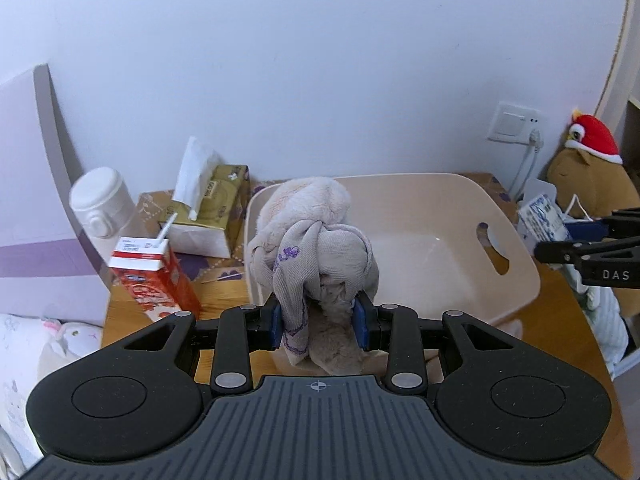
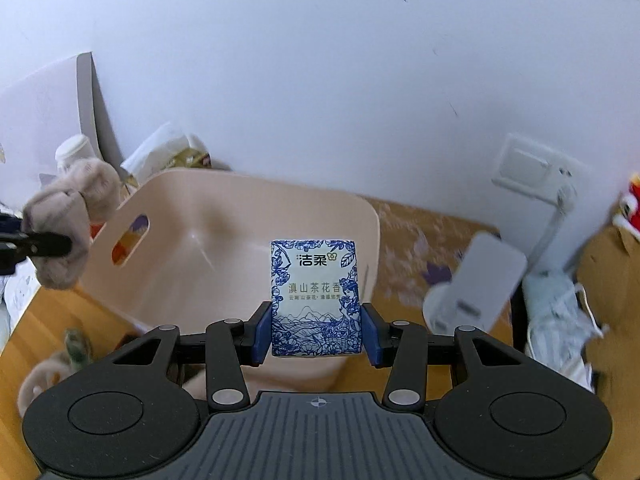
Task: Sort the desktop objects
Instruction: 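Lower items into the basket and open both tools, then move both open tools back to the cluttered pile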
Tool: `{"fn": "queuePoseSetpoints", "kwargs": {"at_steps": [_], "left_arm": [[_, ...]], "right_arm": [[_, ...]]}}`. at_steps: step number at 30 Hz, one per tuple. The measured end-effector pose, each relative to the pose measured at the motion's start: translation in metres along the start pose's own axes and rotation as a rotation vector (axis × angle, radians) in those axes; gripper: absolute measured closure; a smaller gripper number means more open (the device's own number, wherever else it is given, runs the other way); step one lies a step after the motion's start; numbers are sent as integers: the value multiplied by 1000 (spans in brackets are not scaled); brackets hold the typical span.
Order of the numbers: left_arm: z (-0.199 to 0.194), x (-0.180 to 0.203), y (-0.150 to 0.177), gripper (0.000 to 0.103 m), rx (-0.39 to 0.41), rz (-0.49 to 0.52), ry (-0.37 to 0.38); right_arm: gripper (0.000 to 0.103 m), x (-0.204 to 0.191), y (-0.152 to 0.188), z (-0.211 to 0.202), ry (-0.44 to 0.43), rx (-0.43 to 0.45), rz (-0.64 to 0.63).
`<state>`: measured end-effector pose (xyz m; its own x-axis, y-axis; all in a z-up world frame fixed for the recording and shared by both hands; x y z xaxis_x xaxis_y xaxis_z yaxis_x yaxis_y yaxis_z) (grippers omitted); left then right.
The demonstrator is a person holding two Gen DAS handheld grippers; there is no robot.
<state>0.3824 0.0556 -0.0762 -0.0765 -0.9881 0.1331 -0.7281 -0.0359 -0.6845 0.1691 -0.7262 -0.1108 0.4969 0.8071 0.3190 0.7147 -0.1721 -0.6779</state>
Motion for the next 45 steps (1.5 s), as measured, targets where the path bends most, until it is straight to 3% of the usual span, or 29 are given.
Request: {"fn": "queuePoseSetpoints", "kwargs": {"at_steps": [5, 14, 21, 23, 27, 32, 40, 45], "left_arm": [[36, 7, -4, 69, -60, -19, -8], [100, 14, 3, 69, -199, -50, -49], [117, 18, 11, 67, -260, -65, -53], [119, 18, 13, 61, -269, -65, -60], [123, 18, 17, 57, -286, -92, -40], [110, 20, 12, 30, -239, -89, -53], [67, 22, 1, 22, -122, -77, -84], [40, 19, 12, 20, -108, -67, -96]], "right_arm": [[60, -7, -12, 25, -26, 1, 0], [60, -19, -5, 78, -90, -96, 38], [60, -34, 5, 92, -105, -136, -17], [60, -38, 9, 94, -97, -143, -30], [43, -39, 15, 90, -72, -151, 16], [31, -33, 21, 76, -34, -140, 56], [5, -27, 21, 37, 17, -90, 127], [0, -30, 26, 13, 37, -44, 142]]}}
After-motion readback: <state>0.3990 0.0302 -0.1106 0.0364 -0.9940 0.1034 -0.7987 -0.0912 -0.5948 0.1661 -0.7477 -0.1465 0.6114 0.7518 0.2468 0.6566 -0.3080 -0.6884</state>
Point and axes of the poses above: each gripper's, at about its wrist camera, not at the fingertips, and z roughly the way its jaws point, x to its right, y to its underside, the point moved 6 cm from there along z, roughly the way its jaws point, and after that the axes turned 12 degrees about y, right-handed, at the moved point
